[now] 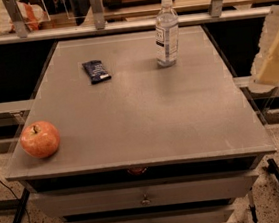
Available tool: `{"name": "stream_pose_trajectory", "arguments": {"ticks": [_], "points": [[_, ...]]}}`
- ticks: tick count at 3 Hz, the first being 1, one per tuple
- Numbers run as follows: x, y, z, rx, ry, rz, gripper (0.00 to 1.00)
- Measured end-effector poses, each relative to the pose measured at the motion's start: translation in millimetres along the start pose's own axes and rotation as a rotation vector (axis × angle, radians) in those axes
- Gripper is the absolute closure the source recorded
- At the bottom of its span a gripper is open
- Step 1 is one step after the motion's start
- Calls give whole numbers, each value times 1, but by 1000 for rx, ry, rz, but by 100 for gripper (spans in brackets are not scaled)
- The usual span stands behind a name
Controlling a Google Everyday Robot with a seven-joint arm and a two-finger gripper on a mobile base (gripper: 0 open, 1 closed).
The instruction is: Pick apple
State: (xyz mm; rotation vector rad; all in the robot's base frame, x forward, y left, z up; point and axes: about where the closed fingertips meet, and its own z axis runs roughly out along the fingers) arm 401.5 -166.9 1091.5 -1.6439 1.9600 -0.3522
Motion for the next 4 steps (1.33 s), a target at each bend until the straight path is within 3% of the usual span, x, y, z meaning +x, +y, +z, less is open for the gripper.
{"name": "stream_pose_trajectory", "arguments": {"ticks": [4], "points": [[0,0,0,0,0,0,0]]}}
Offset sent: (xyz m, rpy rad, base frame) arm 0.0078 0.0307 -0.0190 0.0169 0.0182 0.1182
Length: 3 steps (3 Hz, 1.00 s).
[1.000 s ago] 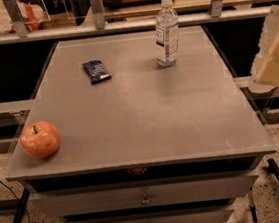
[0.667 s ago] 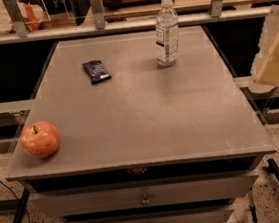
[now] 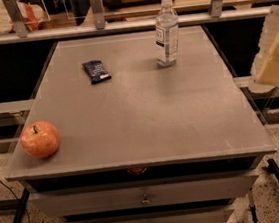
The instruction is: Pick apple
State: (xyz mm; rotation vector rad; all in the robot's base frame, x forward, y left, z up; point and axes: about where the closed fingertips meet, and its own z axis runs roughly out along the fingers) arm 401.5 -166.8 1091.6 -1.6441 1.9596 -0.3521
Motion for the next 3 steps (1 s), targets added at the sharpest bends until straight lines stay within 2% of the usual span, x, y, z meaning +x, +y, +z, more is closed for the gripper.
{"name": "stream_pose_trajectory", "arguments": {"ticks": [2,3], "points": [[0,0,0,0,0,0,0],[-19,6,34,-63,-72,-19,0]]}}
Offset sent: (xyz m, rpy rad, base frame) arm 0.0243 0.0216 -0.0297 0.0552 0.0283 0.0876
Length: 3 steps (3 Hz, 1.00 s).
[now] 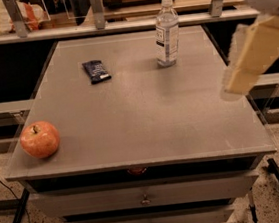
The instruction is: Pick apple
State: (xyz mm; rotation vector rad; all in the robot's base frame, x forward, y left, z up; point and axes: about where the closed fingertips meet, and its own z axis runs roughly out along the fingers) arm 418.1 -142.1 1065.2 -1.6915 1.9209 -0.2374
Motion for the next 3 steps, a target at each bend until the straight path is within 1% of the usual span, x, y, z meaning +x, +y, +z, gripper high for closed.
{"name": "stream_pose_trajectory", "arguments": {"ticks": [1,2,3], "points": [[-18,5,58,-87,-85,7,0],[-31,10,118,-182,-175,55,0],[-31,10,118,-182,-175,55,0]]}}
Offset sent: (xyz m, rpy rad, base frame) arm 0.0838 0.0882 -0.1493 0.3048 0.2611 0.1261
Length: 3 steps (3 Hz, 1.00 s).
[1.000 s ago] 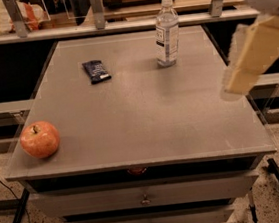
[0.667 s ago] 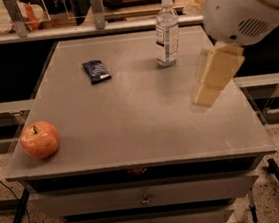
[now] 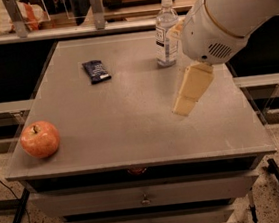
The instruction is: Pick apple
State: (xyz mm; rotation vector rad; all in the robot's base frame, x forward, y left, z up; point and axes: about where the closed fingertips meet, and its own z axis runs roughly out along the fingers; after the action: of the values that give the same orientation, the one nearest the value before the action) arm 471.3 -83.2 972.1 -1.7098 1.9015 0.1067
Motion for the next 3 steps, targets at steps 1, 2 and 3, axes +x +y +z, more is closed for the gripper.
{"name": "stream_pose_trajectory", "arguments": {"ticks": [1,2,3], "points": [[-12,4,17,-38,-92,-14,0],[-50,13,59,-134,-258,-63,0],[-89,22,91,-219,-391,-101,0]]}}
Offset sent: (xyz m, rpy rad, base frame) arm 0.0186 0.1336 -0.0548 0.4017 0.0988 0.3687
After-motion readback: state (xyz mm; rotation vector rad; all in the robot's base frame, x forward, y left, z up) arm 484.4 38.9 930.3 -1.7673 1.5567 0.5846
